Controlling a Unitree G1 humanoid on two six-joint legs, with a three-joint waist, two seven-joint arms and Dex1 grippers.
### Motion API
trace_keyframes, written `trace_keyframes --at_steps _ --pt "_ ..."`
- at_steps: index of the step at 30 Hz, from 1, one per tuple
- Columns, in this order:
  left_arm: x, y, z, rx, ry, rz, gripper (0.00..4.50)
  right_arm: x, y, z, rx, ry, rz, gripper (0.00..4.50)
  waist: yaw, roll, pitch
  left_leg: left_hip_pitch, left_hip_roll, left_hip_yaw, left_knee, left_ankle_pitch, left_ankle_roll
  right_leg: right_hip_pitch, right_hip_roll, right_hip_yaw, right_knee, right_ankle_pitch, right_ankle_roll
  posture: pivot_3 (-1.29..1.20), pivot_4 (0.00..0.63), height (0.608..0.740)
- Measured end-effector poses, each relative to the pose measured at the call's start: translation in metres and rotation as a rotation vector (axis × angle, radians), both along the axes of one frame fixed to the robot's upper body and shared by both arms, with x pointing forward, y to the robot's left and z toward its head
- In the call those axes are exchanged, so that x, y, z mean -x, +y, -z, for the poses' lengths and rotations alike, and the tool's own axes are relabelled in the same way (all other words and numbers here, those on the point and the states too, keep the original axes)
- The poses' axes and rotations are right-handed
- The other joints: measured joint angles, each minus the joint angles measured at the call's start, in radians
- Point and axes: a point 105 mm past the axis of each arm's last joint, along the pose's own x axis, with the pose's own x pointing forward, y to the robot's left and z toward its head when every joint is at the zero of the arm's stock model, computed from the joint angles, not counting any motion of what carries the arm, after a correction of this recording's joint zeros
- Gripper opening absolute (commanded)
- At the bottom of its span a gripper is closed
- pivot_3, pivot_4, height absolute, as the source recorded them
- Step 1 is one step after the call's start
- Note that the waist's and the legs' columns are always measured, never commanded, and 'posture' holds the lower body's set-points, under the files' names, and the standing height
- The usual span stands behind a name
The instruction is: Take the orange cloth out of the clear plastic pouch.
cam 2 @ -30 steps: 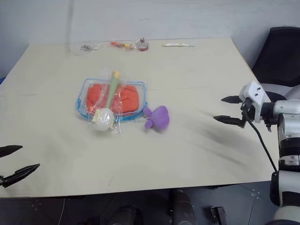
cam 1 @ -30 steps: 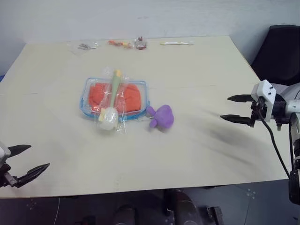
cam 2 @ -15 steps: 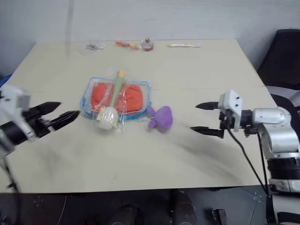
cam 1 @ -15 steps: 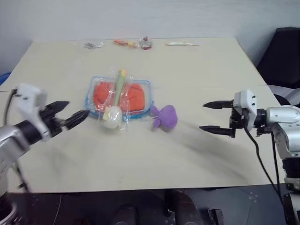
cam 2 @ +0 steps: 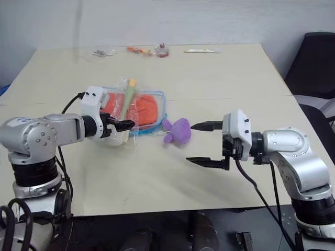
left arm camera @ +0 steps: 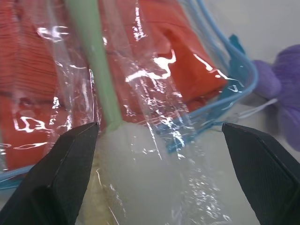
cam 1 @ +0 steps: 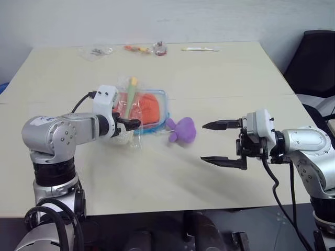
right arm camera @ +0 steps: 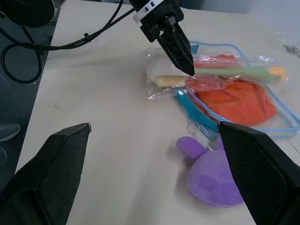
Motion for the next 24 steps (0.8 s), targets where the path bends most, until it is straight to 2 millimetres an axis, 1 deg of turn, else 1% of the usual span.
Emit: trace_keyframes --at_steps 2,6,15,18,24 --pt "0.0 0.001 0.003 -0.038 0.01 -0.013 4.47 -0.001 -0.001 0.002 -0.003 0.004 0.011 4.5 0.002 0.0 0.0 0.0 0.0 0.0 0.0 0.0 0.0 0.0 0.0 0.0 0.0 0.0 0.0 0.0 0.15 0.74" --pt "-0.001 0.002 0.004 -0.044 0.008 -0.035 4.47 0.0 0.001 0.001 -0.005 -0.005 0.018 4.5 0.003 0.0 0.0 0.0 0.0 -0.001 0.001 0.0 0.0 0.0 0.0 0.0 0.0 0.0 0.0 0.0 0.15 0.74" --pt "0.003 0.001 0.027 -0.031 0.071 -0.045 4.47 0.0 0.004 0.002 -0.01 -0.007 0.014 4.5 0.003 0.0 0.0 0.0 0.0 0.0 0.001 0.0 0.0 0.0 0.0 0.001 0.0 0.0 0.0 0.0 0.15 0.74" --pt "0.003 0.0 0.028 -0.028 0.074 -0.05 3.91 0.0 0.005 0.001 -0.012 -0.016 0.013 4.5 0.003 0.0 0.0 0.0 0.0 0.0 0.001 0.0 0.0 0.0 0.0 0.001 0.0 0.0 0.0 0.0 0.15 0.74" --pt "0.003 0.003 0.026 -0.023 0.065 -0.061 2.0 -0.001 0.006 0.0 -0.019 -0.029 0.012 4.5 0.003 0.0 0.0 0.0 0.0 0.0 0.001 0.0 0.0 0.0 0.0 0.001 0.0 0.0 0.0 0.0 0.15 0.74"
